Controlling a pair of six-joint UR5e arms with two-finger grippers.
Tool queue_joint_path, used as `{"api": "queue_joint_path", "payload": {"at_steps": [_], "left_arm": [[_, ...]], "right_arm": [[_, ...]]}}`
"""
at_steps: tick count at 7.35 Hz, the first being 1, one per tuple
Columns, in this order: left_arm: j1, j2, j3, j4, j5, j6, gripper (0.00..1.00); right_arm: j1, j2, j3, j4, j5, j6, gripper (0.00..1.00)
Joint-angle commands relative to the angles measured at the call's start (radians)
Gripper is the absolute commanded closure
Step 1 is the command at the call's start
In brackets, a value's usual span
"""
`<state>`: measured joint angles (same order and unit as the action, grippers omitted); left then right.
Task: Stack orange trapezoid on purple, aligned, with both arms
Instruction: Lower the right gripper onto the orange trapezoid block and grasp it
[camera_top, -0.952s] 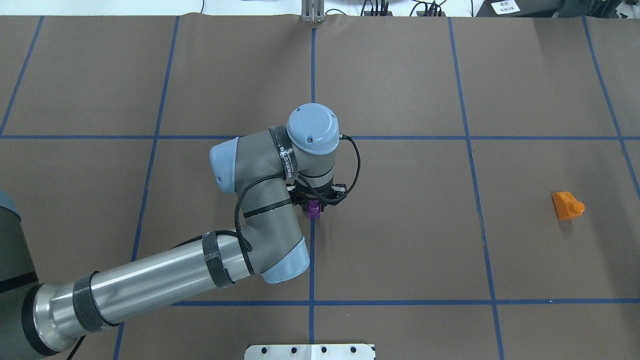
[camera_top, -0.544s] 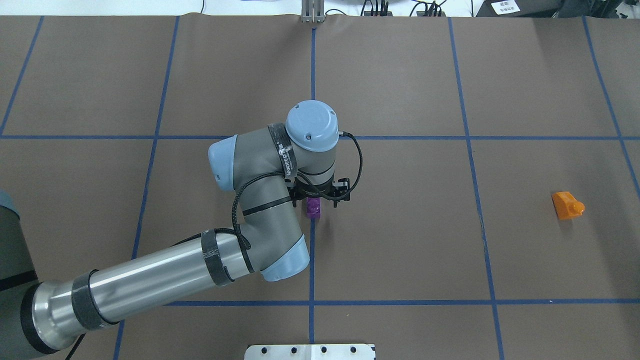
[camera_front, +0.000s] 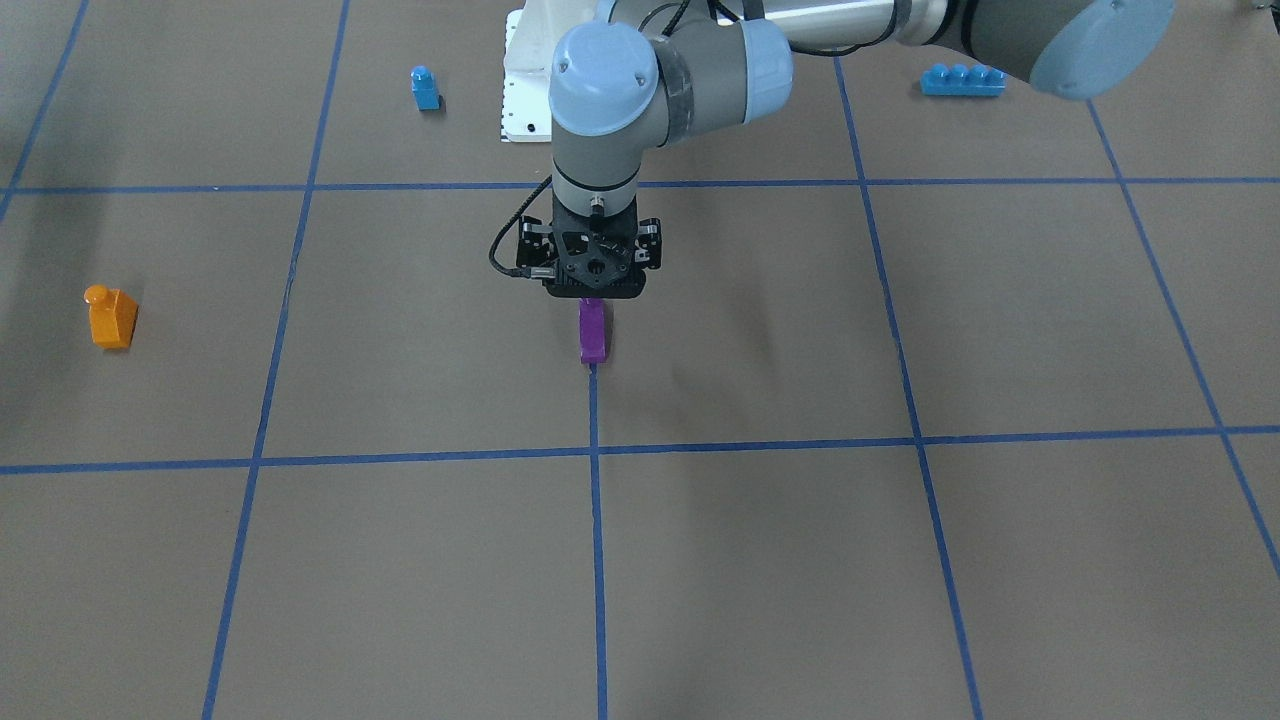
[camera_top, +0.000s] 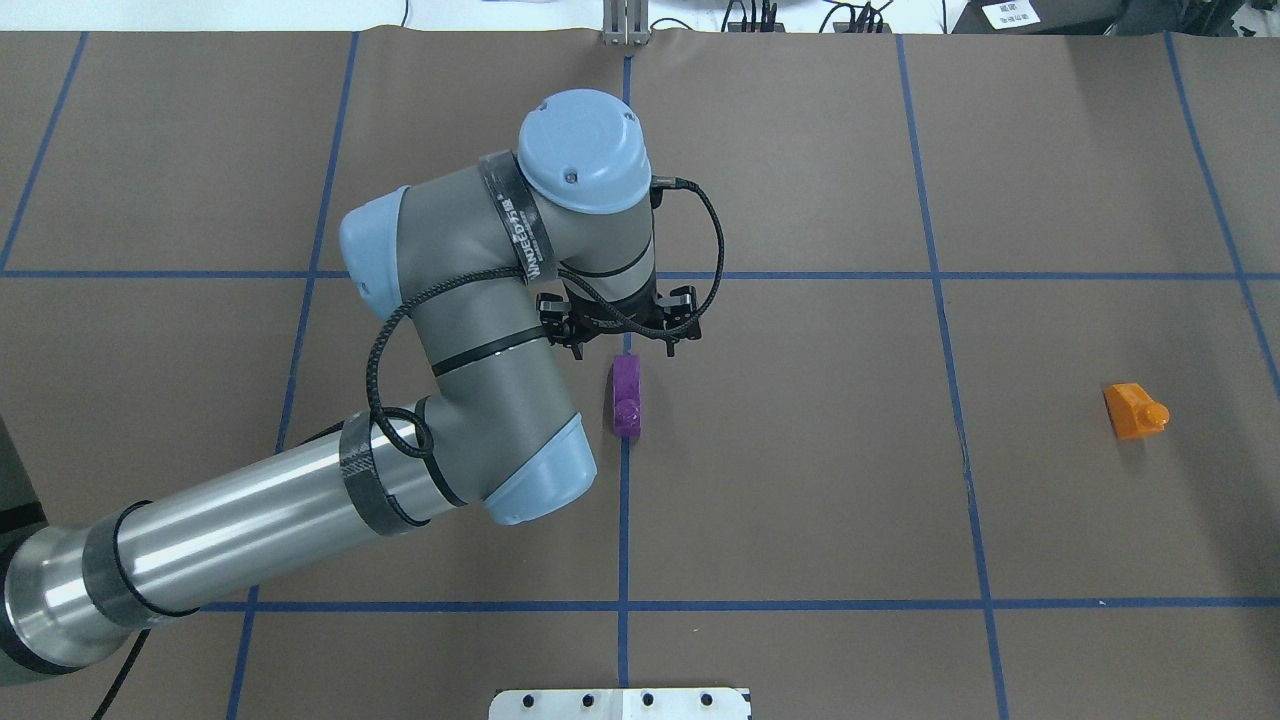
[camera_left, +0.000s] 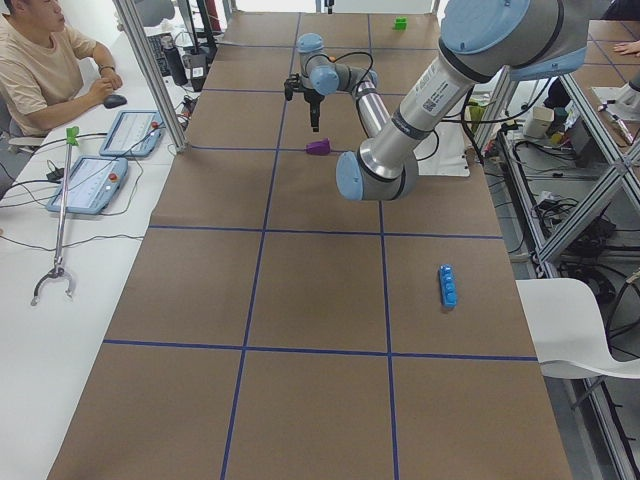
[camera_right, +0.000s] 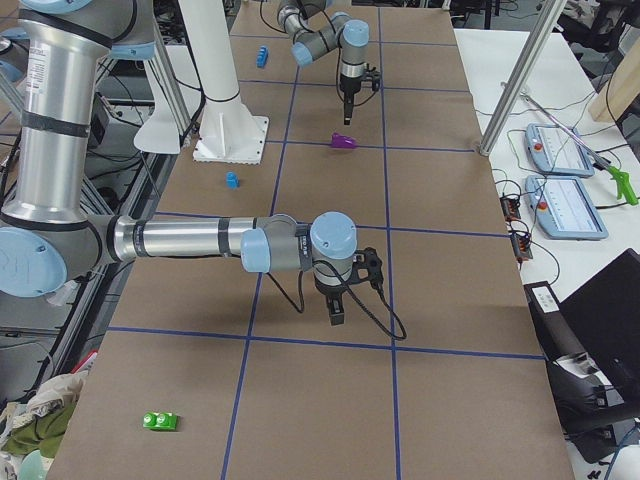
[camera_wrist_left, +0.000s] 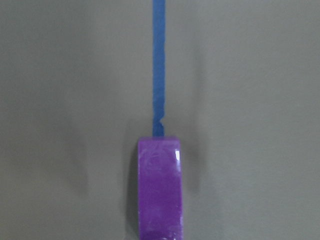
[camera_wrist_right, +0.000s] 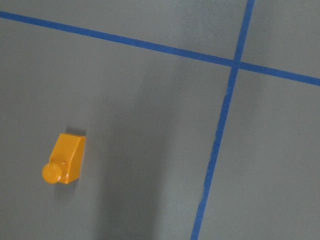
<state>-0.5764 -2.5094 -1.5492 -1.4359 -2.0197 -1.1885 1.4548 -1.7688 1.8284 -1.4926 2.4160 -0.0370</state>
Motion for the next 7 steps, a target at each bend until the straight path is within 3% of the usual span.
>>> {"api": "queue_joint_path", "payload": {"at_steps": [1, 2, 4, 7], "left_arm": [[-0.026, 0.008, -0.043, 0.042, -0.022, 0.001, 0.00], [-0.028, 0.009, -0.045, 0.042, -0.022, -0.003, 0.00], [-0.028, 0.009, -0.049, 0.043, -0.022, -0.006, 0.00], [-0.025, 0.011, -0.048, 0.042, -0.022, -0.010, 0.00]], "right_arm": [[-0.178, 0.002, 0.000, 0.149, -0.003, 0.296, 0.00], [-0.244, 0.002, 0.000, 0.217, -0.020, 0.427, 0.00], [-0.297, 0.009, -0.029, 0.236, -0.035, 0.442, 0.02], [-0.414, 0.052, -0.044, 0.236, -0.151, 0.483, 0.04]]}}
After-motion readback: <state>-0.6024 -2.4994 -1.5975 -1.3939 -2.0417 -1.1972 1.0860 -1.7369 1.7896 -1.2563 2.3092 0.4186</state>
